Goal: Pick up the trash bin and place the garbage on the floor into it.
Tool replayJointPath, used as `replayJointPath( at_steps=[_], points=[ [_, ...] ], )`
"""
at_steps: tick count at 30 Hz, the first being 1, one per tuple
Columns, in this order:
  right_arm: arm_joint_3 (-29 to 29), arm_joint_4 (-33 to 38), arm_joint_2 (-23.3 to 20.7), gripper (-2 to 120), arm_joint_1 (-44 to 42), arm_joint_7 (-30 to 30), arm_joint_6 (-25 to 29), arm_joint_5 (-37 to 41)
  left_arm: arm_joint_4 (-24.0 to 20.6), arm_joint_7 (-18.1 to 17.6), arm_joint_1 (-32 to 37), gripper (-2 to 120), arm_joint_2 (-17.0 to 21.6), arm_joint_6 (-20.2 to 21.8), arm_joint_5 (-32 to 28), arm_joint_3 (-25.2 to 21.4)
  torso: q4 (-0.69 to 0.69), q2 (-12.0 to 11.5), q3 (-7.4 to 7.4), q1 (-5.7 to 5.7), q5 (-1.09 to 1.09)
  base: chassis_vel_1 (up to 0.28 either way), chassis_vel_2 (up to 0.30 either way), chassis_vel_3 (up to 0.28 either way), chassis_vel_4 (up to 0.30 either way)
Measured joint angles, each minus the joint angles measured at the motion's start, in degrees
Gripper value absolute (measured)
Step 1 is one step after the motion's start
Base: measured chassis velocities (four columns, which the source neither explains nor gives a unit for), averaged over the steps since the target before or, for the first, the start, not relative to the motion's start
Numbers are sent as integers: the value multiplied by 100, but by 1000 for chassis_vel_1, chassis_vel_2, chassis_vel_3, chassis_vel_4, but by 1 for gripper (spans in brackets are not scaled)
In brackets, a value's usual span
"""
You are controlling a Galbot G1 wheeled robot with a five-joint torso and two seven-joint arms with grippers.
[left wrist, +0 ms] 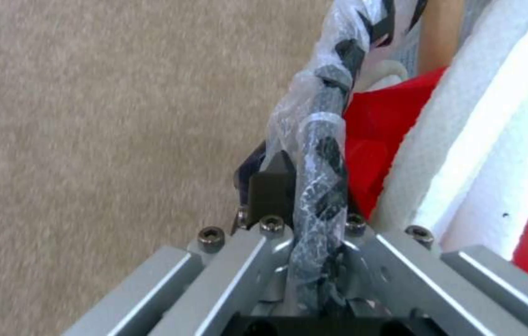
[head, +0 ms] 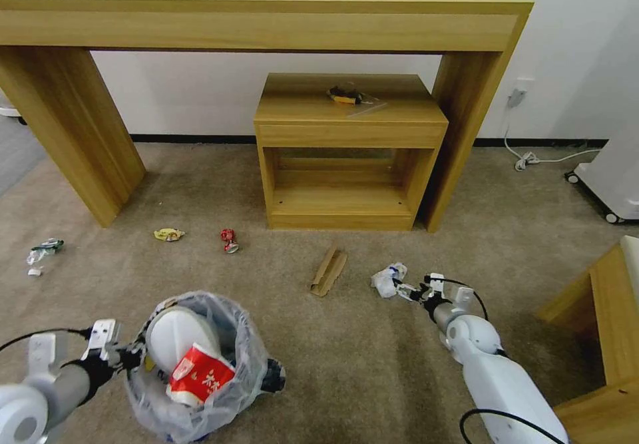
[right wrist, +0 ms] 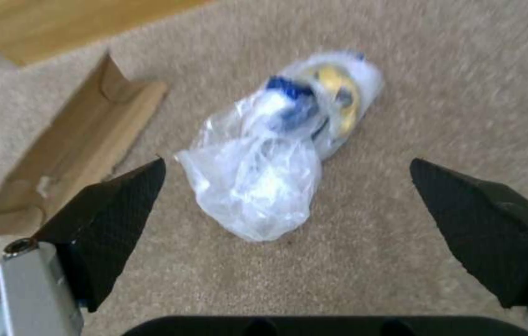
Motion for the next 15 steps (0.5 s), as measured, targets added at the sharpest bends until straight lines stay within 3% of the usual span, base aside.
replayJointPath(
  at_steps=[8,15],
  points=[
    [-80,-580,179,97,410,-8,111,-216,-112,105,217,0,-231,0,106,-138,1,0,0,0,0,0,0,0,0],
    [-114,-1102,305,74,813,-50,147,-380,-213,104,192,0,-247,0,104,-134,-1,0,1,0,-1,0,0,0,0]
  ],
)
